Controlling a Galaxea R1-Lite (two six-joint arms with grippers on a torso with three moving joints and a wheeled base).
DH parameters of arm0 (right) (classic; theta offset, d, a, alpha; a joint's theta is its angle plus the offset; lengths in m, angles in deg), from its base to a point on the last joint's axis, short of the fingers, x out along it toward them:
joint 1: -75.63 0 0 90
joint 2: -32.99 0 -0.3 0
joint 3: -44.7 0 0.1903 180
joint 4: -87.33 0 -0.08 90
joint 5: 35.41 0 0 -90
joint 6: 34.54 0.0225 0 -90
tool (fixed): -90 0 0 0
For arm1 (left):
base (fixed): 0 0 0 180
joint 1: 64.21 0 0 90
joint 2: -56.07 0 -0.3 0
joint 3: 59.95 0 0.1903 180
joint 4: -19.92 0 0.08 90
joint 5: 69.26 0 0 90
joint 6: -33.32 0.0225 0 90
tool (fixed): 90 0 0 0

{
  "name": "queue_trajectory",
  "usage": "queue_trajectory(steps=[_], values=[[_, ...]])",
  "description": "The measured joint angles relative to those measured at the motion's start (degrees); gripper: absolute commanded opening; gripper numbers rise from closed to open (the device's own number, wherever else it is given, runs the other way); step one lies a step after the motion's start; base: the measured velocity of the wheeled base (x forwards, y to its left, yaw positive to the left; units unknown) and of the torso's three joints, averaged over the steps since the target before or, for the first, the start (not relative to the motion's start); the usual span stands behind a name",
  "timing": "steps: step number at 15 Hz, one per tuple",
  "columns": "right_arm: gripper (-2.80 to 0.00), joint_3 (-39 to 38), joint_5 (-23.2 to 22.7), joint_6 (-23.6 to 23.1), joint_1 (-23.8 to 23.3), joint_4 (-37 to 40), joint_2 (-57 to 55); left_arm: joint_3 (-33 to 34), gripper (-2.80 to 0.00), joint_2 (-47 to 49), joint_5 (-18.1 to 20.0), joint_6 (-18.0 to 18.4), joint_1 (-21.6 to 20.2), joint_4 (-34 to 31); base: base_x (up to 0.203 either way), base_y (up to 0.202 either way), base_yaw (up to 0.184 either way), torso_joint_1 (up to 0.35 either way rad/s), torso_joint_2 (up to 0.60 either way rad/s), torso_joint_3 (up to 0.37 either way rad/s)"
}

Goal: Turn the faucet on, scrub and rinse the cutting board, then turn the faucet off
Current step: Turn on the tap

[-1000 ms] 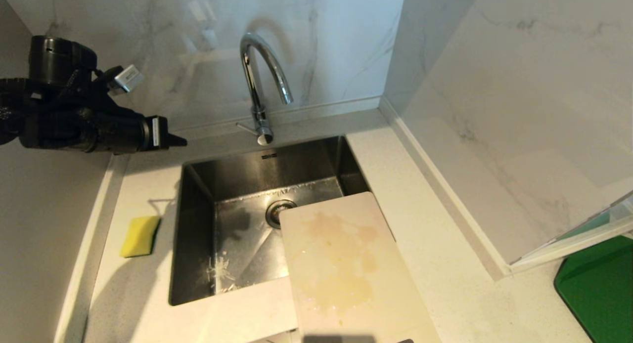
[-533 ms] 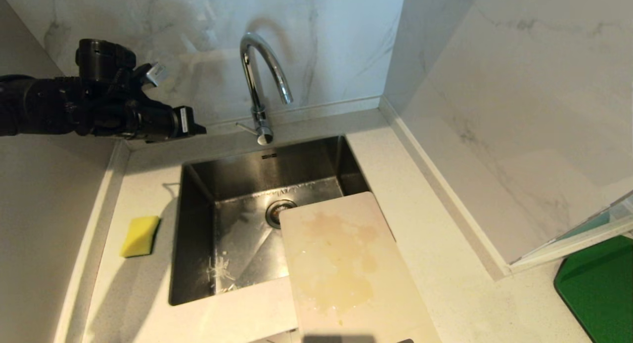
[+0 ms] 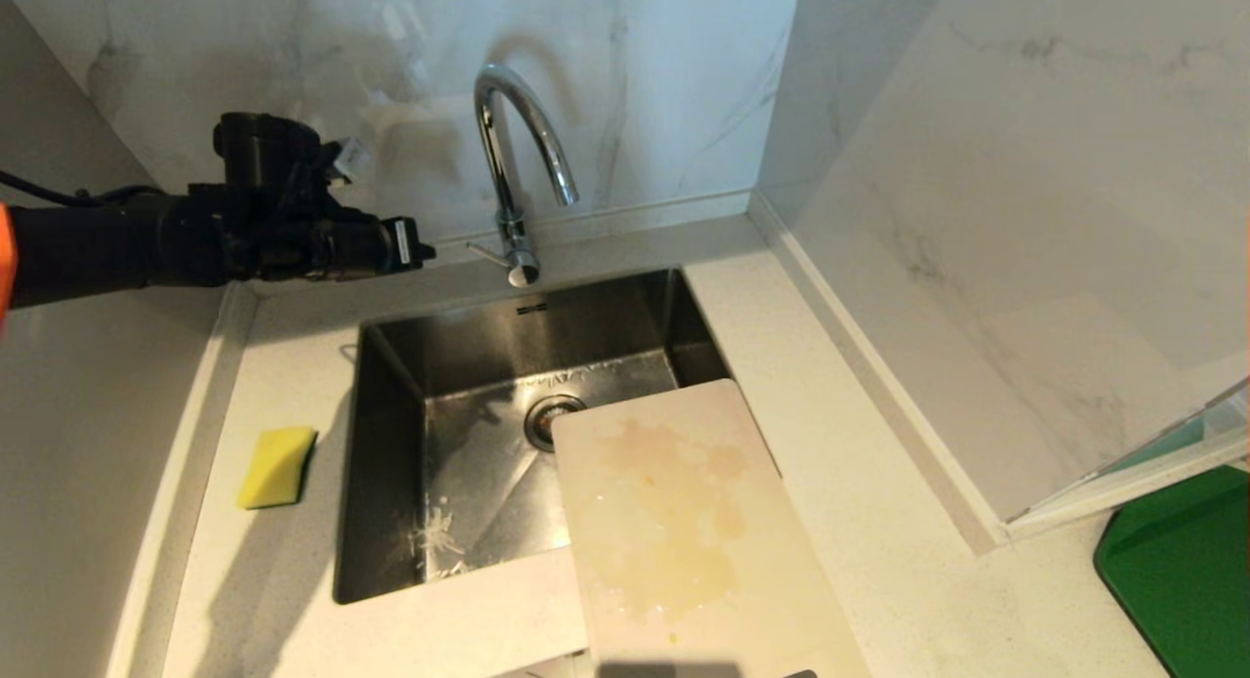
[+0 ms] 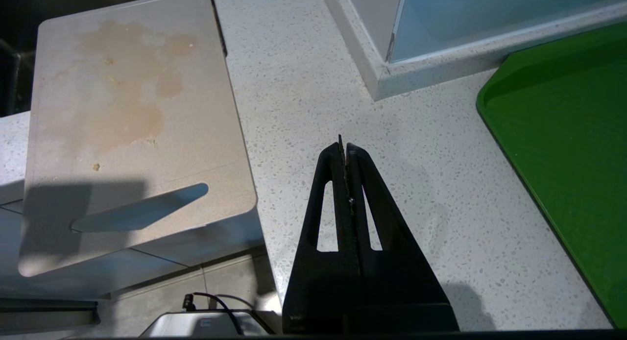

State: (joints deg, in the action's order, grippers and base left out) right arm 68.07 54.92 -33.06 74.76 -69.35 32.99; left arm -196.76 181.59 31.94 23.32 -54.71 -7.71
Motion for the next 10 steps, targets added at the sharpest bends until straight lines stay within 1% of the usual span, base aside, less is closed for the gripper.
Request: queue_trajectory(steps=[2,5,7,8,10], values=[[-2.8,0.0,0.0,0.0,0.0,0.0,0.0,-0.1,-2.8,1.0,-0.5,-0.4,0.0,3.5,0.0,0.0,0.0,0.0,0.0,0.0],[-2.8,0.0,0.0,0.0,0.0,0.0,0.0,-0.4,-2.8,3.0,-4.6,-0.7,0.0,9.4,0.0,0.0,0.0,0.0,0.0,0.0],[-2.8,0.0,0.0,0.0,0.0,0.0,0.0,-0.5,-2.8,4.2,-6.8,-1.1,0.0,11.4,0.0,0.0,0.0,0.0,0.0,0.0],[-2.8,0.0,0.0,0.0,0.0,0.0,0.0,-0.5,-2.8,4.6,-7.1,-2.0,0.0,12.2,0.0,0.0,0.0,0.0,0.0,0.0],[-2.8,0.0,0.0,0.0,0.0,0.0,0.0,-0.5,-2.8,5.4,-7.5,-6.4,0.5,15.2,0.0,0.0,0.0,0.0,0.0,0.0]])
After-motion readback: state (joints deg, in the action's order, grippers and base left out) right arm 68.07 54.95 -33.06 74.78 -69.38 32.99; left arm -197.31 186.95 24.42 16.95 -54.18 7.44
